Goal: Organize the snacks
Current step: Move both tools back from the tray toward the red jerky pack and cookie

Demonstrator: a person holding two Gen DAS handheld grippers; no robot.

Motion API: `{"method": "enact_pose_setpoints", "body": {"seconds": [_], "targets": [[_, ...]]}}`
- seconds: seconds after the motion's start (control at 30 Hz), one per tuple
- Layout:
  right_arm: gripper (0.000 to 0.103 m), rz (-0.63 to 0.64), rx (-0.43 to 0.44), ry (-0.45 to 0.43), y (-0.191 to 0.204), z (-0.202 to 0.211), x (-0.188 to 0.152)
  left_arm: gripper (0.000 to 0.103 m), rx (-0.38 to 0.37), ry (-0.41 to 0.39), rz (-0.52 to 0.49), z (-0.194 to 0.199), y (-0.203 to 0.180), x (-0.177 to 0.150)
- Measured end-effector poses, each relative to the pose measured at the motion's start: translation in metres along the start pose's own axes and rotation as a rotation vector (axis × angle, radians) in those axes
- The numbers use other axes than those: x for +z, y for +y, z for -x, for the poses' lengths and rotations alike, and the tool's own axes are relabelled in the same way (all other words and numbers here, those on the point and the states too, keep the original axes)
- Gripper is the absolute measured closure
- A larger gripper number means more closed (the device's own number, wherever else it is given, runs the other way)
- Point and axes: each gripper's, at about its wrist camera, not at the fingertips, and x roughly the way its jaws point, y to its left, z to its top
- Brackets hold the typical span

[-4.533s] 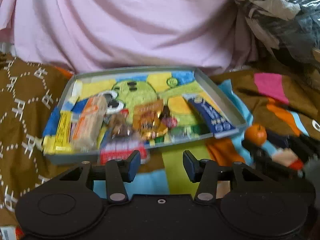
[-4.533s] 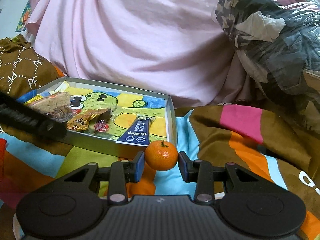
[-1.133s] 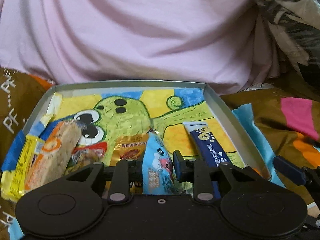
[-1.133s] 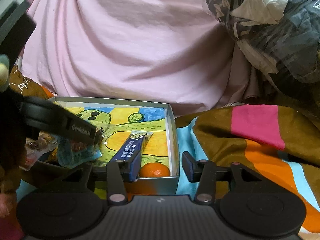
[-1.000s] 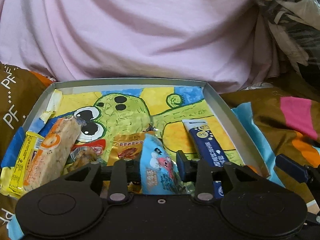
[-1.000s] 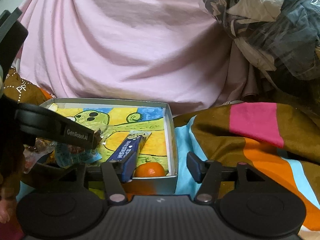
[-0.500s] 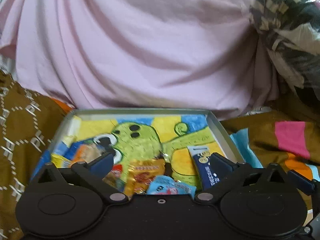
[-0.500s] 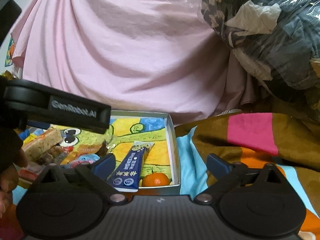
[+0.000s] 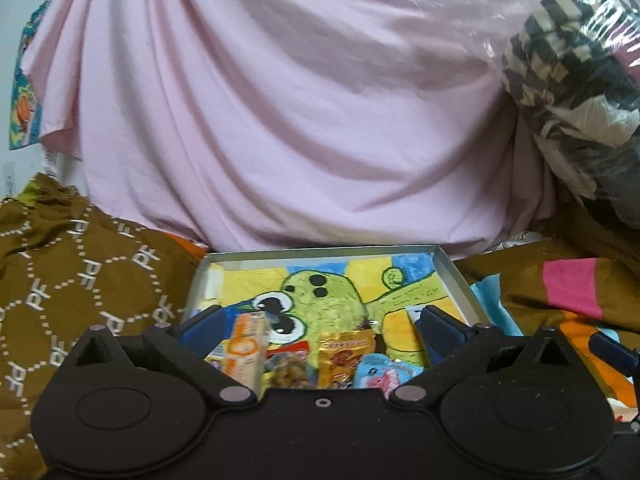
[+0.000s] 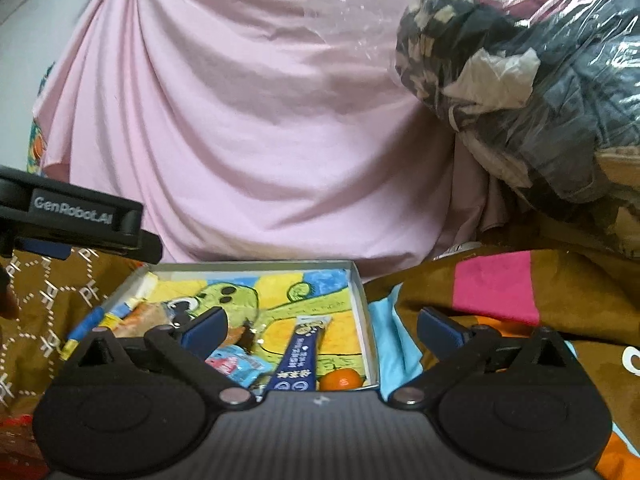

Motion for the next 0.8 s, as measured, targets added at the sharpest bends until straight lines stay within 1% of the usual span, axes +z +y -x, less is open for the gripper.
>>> {"method": "enact_pose_setpoints", "body": {"seconds": [0.13,0.3,0.6,0.67,0.8], "targets": [[0.000,0.014,0.017,-0.026,0.007,0.018,0.003,0.001,0.005,-0.001,0.005,0.021,0.016,-0.001],[0.000,0.071,0.047,-0.049,0.027,0.038,-0.002,0.001,0.026,0.015,0.019,0.042,0.040,-0.009],[0.000,0.236,0.148,-0.005,0.081,0.061,-0.019,0.001,0.074,0.083,0.029,0.067,0.086,-0.043],[0.000,0.250,0.177,0.016,0.092,0.066,-0.022,0.001,0.081,0.098,0.034,0.071,0.096,-0.050],[0.000,0.241,0.243,0.087,0.109,0.071,-0.029,0.001,0.095,0.124,0.032,0.079,0.117,-0.066]]}}
